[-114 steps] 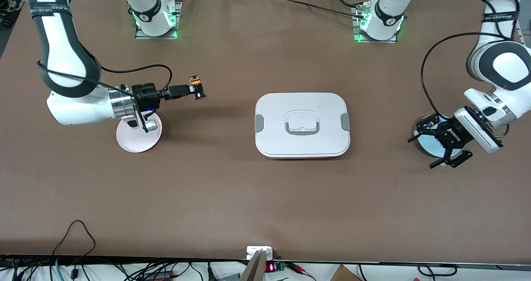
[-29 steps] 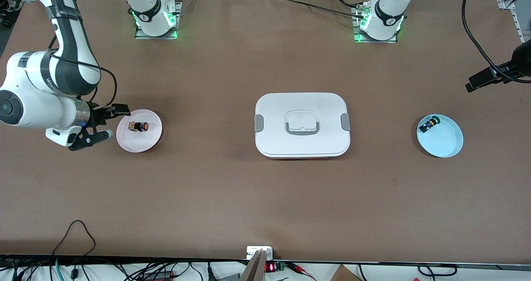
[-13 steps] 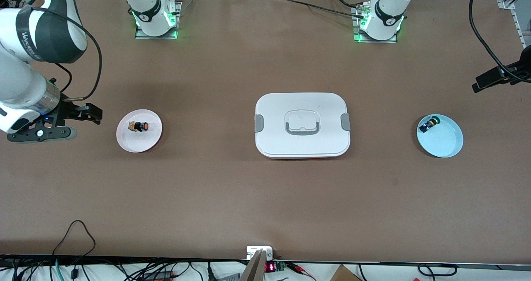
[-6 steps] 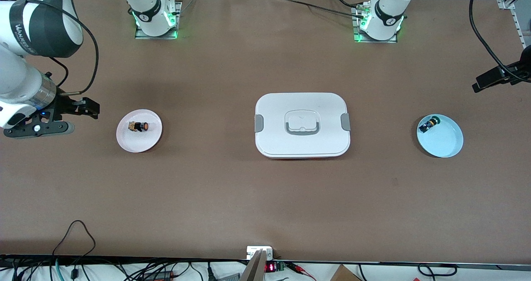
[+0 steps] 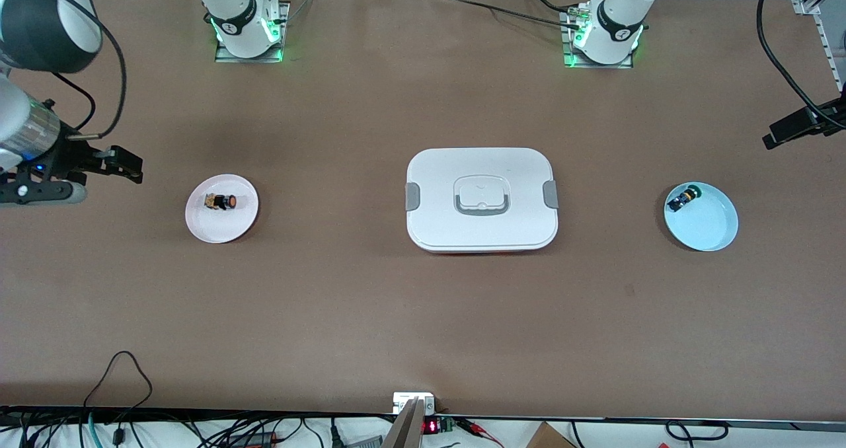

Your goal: Transfer orange switch to right arm and place

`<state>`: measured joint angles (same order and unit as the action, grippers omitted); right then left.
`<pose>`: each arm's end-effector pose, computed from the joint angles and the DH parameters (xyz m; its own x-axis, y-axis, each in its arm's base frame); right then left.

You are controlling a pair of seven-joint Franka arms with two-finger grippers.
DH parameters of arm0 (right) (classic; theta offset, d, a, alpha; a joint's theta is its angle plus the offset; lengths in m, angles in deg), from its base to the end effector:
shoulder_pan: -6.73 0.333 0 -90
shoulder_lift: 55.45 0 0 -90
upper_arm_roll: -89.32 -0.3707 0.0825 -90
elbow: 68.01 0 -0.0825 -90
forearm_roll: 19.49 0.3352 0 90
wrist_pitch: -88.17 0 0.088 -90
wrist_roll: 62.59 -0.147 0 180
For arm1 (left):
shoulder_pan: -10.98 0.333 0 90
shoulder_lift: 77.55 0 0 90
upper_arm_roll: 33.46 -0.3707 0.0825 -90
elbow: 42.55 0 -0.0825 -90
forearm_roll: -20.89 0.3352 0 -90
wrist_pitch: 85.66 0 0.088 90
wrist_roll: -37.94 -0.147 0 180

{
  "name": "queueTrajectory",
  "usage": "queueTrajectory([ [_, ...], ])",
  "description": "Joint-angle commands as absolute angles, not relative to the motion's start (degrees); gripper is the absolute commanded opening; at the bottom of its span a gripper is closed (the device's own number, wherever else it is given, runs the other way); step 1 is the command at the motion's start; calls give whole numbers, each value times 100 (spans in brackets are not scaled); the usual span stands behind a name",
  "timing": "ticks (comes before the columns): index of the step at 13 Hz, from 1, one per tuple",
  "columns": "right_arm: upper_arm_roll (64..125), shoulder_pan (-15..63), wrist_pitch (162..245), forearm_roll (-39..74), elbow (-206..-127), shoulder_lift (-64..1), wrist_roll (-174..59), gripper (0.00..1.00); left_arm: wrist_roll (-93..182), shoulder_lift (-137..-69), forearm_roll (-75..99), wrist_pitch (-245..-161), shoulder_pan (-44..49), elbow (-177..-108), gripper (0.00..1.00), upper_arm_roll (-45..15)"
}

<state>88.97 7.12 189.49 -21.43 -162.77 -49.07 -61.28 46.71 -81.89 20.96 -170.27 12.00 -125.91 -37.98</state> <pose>0.5565 0.0027 0.5618 0.9991 0.0424 0.0023 0.0423 -0.9986 0.0326 0.5195 0.0486 0.6409 0.9676 0.2472 -0.0519 0.2468 -0.9690 -0.0153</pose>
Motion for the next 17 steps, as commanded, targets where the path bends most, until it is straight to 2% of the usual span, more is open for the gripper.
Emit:
queueTrajectory([
  [1,8914,576,18907,-1878,-16266,-5053,-6242,100,4568,-8238,2141,-17153,1239,-12490,100,-3768],
  [12,8800,699,18722,-1984,-16152,-5097,-6232,100,4559,-8353,2115,-17224,1212,-12420,100,-3697],
  [13,8861,795,18713,-1984,-16152,-5106,-6250,100,4576,-8361,2089,-17224,1195,-12420,100,-3697],
  [15,9377,1400,18722,-2019,-16152,-5106,-6276,100,4542,-8362,1941,-17224,1203,-12420,100,-3689],
  [17,9389,1202,18722,-1984,-16152,-5123,-6180,100,4497,-8353,1869,-17215,1239,-12428,100,-3689],
])
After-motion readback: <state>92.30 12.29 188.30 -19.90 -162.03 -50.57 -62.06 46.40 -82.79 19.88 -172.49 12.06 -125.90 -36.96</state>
